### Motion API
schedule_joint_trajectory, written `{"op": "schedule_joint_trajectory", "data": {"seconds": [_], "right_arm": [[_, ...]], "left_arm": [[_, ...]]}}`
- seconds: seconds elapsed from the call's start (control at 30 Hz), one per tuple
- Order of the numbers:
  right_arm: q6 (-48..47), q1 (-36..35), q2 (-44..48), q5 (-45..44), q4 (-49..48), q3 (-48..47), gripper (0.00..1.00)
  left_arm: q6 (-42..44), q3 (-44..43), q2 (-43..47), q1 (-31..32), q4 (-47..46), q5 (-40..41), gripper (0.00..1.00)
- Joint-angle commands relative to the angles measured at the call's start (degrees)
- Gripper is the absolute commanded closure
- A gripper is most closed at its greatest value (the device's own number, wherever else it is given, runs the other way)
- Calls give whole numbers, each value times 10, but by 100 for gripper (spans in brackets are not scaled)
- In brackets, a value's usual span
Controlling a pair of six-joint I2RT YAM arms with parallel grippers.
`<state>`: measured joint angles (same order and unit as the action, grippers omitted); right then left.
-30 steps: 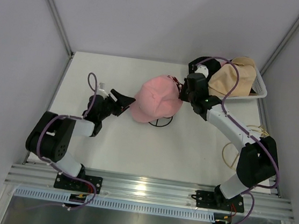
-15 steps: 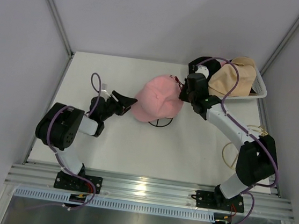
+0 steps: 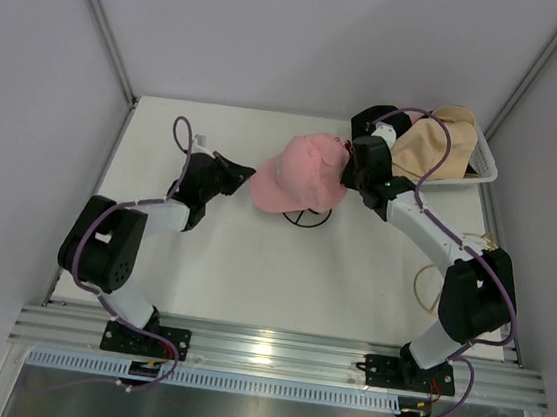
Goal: Stack the hats
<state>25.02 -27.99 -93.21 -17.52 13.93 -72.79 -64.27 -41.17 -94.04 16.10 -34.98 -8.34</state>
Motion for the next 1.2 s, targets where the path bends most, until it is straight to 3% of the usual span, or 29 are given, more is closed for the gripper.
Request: {"op": "schedule_joint_trajectory", "data": {"seconds": [0.0, 0.27, 0.43, 0.53, 0.57, 0.63, 0.67, 0.77, 0.87, 1.0, 1.17], "right_arm": [[6, -7, -17, 7, 43, 12, 100], [1, 6, -7, 9, 40, 19, 100], [1, 7, -2, 26, 43, 21, 95], [-6, 7, 2, 46, 56, 15, 80], [-10, 7, 7, 54, 60, 7, 63], [-26, 8, 14, 76, 84, -7, 43], [-31, 7, 21, 80, 94, -29, 28], [-65, 9, 36, 107, 136, -88, 8], [-88, 21, 55, 141, 179, -157, 1], [-96, 57, 59, 206, 232, -222, 1], [-96, 84, 67, 243, 248, -246, 1]], "left_arm": [[74, -44, -1, 25, 225, 81, 99], [77, -35, -46, 31, 246, 101, 99], [131, -85, -60, 31, 309, 122, 99], [143, -77, -54, 31, 292, 111, 99], [147, -67, -44, 31, 279, 107, 99], [164, -65, -29, 31, 275, 102, 95], [173, -71, -11, 31, 280, 100, 93], [208, -89, 36, 31, 312, 103, 82], [237, -106, 74, 31, 344, 121, 75], [266, -142, 140, 30, 388, 146, 65], [298, -159, 184, 26, 410, 161, 62]]}}
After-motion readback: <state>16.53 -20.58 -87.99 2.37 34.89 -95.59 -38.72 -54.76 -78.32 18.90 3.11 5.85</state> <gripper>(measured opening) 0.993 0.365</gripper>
